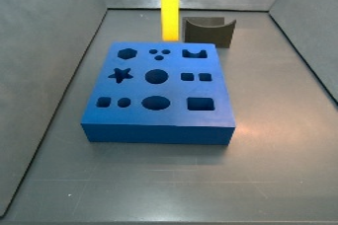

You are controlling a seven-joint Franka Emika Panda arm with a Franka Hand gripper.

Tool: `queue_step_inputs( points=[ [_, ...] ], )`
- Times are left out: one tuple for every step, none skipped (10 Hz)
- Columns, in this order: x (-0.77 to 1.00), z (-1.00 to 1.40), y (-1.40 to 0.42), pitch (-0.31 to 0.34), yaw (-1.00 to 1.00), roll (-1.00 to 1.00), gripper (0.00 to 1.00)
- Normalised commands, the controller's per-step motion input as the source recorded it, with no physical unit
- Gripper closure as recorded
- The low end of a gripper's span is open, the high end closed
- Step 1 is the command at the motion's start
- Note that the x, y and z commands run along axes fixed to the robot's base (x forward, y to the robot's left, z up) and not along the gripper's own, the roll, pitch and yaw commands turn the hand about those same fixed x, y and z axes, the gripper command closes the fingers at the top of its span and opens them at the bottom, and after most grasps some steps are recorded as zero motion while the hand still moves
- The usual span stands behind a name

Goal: Insert the double-square object.

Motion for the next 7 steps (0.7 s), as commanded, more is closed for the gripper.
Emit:
queue_step_inputs(
  points=[
    [0.2,-0.04,0.0,0.0,-0.01,0.01,1.0],
    [0.34,-0.2,0.0,0.0,-0.33,0.11,1.0],
    [0.53,-0.27,0.0,0.0,-0.56,0.13,1.0],
    [0.47,-0.32,0.0,0.0,-0.65,0.14,1.0],
    [0.38,-0.35,0.0,-0.006,-0.74,0.14,1.0],
    [0.32,-0.36,0.0,-0.007,-0.79,0.15,1.0],
    [0.29,-0.31,0.02,0.0,-0.81,0.14,1.0]
  ],
)
